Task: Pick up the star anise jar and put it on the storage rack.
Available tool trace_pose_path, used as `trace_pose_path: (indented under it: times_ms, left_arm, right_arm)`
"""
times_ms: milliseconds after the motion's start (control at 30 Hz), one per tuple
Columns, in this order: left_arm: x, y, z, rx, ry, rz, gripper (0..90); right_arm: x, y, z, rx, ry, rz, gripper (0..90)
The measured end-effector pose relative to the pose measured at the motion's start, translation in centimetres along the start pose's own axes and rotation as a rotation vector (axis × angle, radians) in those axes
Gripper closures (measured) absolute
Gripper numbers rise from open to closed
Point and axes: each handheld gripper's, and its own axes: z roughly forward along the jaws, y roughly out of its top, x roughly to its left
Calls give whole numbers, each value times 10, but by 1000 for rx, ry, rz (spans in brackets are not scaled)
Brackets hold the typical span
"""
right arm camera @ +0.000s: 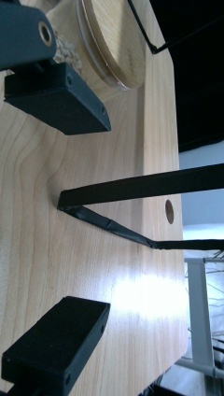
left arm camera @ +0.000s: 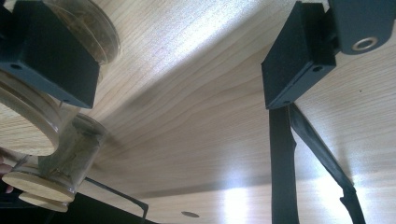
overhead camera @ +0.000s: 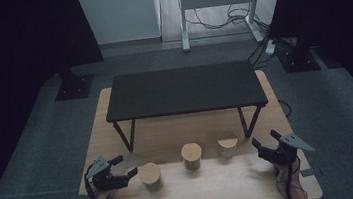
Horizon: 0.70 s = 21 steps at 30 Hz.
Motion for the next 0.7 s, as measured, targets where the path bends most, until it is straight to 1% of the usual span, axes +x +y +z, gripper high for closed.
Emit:
trace_pose_path:
  times_ms: [200, 367, 533, 700]
  left_arm:
    - [0, 0, -1, -1, -10, 0, 106]
    - [-1, -1, -2, -4, -25, 8, 106]
    - [-1, -1, -2, -4, -27, 9, 106]
    - [-1, -1, -3, -2, -20, 9, 106]
  right_arm:
    - [-2, 0, 0, -1, 2, 21, 100]
    - [-2, 0, 0, 1, 0, 26, 100]
    - [-2, 0, 0, -5, -14, 29, 100]
    - [-3, 0, 0, -4, -9, 40, 97]
